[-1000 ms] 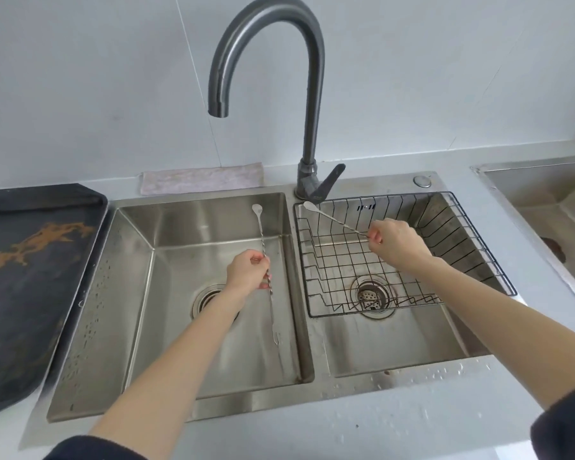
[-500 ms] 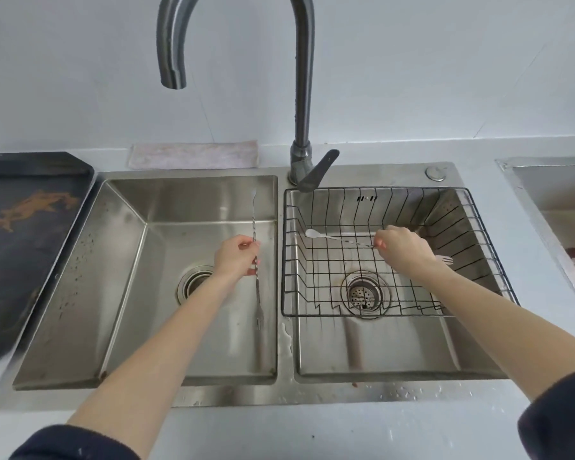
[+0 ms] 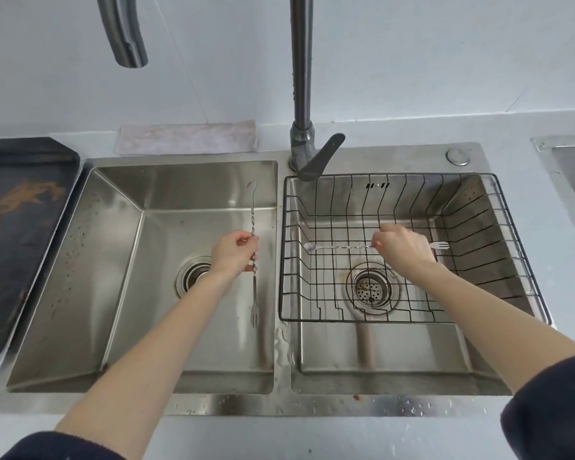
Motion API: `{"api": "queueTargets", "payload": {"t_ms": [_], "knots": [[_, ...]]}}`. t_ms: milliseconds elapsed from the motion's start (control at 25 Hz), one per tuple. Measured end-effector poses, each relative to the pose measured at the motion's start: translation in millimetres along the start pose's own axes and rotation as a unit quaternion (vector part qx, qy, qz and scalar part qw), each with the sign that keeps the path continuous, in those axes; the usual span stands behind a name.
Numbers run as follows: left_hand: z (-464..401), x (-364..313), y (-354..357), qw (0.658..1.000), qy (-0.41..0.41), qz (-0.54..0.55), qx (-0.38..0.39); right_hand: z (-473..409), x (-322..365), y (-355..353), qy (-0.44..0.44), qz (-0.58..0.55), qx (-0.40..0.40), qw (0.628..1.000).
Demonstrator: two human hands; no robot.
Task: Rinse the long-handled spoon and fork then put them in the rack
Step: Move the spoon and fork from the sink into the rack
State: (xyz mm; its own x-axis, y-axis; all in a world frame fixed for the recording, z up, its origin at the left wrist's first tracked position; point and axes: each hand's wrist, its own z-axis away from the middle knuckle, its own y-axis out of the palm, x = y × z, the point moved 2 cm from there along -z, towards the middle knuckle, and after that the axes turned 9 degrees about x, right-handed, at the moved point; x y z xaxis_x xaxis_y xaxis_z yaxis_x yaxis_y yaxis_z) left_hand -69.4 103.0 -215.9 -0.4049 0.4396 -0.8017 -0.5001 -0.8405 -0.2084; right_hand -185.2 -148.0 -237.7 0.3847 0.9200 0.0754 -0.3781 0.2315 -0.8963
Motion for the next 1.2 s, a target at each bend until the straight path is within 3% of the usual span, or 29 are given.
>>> {"api": "queueTargets", "payload": {"t_ms": [920,1200], "knots": [[1,-1,-2,1.0,-0.003,0.006,0.004,-4,2,6,0.017,-0.011,-0.009,1.0],[13,-14,-4,1.0,0.021,-0.006,0.004,7,40,-20,-0.024,-0.076,-0.065,0.995]]}}
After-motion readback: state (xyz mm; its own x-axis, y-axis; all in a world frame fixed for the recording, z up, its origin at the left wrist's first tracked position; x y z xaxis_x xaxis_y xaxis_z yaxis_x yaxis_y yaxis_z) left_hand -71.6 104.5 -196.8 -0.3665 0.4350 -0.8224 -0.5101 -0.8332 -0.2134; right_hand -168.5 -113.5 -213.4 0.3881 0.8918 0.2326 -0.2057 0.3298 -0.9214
